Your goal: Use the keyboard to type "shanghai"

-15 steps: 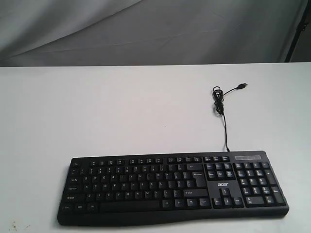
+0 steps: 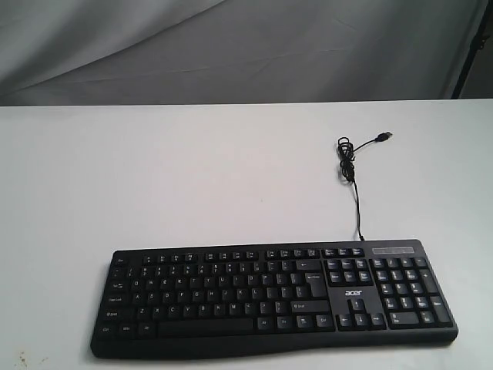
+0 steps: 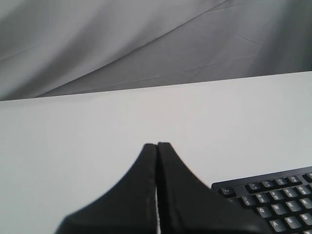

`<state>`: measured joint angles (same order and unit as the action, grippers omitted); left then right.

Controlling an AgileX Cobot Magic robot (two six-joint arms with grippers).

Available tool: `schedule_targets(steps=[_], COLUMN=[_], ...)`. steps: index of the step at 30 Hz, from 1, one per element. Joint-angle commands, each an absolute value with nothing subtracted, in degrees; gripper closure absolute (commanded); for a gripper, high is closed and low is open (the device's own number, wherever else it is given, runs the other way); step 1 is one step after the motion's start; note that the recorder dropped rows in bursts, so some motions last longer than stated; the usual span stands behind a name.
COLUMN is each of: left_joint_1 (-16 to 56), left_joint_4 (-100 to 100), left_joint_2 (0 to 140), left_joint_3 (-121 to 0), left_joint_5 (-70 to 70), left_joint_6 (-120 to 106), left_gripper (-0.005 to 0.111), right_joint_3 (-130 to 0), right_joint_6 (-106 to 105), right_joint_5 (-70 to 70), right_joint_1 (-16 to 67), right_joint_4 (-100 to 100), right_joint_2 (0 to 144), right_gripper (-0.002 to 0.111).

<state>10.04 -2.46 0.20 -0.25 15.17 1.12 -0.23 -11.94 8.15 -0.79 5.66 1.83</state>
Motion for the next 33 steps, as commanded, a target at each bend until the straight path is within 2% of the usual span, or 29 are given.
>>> schedule_targets(steps=[1, 7, 15, 21, 29, 33], left_joint_1=[10.24, 10.24, 10.24, 10.24, 10.24, 10.24], left_joint_4=[-2.74, -2.74, -2.74, -2.74, -2.74, -2.74], left_joint_2=[0.0, 0.0, 0.0, 0.0, 0.0, 0.0], left_joint_3=[0.0, 0.0, 0.0, 0.0, 0.0, 0.0], left_joint_5=[14.84, 14.84, 14.84, 14.84, 14.84, 14.84], left_joint_6=[1.28, 1.28, 1.28, 1.28, 1.28, 1.28], left_gripper=[0.107, 0.107, 0.107, 0.107, 0.107, 0.107], right_joint_3=[0.0, -9.75, -22.8, -23.45, -23.45, -23.45], right_joint_6=[-11.75, -11.75, -11.75, -10.68, 3.79, 0.0], right_joint_5=[8.47, 11.95, 12.88, 13.03, 18.05, 21.18], right_joint_1=[-1.23, -1.23, -1.23, -1.12, -1.12, 0.93], right_joint_4=[5.96, 5.96, 5.96, 8.44, 10.3, 15.54], right_joint_2=[1.59, 4.52, 15.14, 17.11, 17.11, 17.23], right_gripper=[0.108, 0.108, 0.108, 0.108, 0.108, 0.108])
